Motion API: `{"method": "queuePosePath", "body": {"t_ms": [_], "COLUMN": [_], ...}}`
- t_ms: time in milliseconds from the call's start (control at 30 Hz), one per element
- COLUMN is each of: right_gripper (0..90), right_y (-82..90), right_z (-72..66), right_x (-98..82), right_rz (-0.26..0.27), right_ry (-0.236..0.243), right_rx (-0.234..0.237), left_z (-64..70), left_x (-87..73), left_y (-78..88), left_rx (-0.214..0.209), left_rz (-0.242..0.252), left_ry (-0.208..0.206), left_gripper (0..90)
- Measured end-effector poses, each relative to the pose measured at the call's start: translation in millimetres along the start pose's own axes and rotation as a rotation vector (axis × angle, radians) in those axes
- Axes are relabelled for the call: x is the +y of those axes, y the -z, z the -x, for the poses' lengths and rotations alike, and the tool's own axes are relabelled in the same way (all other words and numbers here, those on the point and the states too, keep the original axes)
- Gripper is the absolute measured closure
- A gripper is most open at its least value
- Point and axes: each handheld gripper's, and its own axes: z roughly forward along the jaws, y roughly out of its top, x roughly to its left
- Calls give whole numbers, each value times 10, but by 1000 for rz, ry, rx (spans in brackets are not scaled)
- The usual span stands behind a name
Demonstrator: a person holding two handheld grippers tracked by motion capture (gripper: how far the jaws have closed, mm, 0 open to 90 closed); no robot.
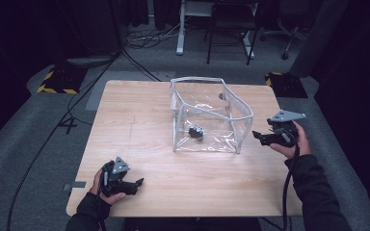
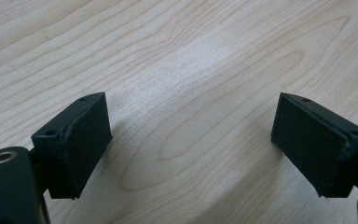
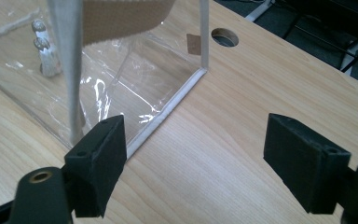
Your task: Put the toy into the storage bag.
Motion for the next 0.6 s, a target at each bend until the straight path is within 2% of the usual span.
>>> {"method": "queuePosePath", "body": {"t_ms": [100,333,433,600], "right_gripper": [218,218,218,218], "right_y": [-8,-7,-8,-8], "right_z": [-11,-33,-52,-60], "right_x": [-51,-156,-198,-275], "right_rz": [-5,-13,-16,-27], "right_ry": [13,12,-2,11], "right_rx": [-2,7,7,12], "left_z": [-1,2,0,3], "left_x": [0,-1,-1,1], "left_y": [0,-1,-1,-3], "left_rx": [-1,-1,-1,1], "left_rz": [-1,2,1,2], "left_ry": [-1,3,1,6], "left_gripper": [121,121,121,121]}}
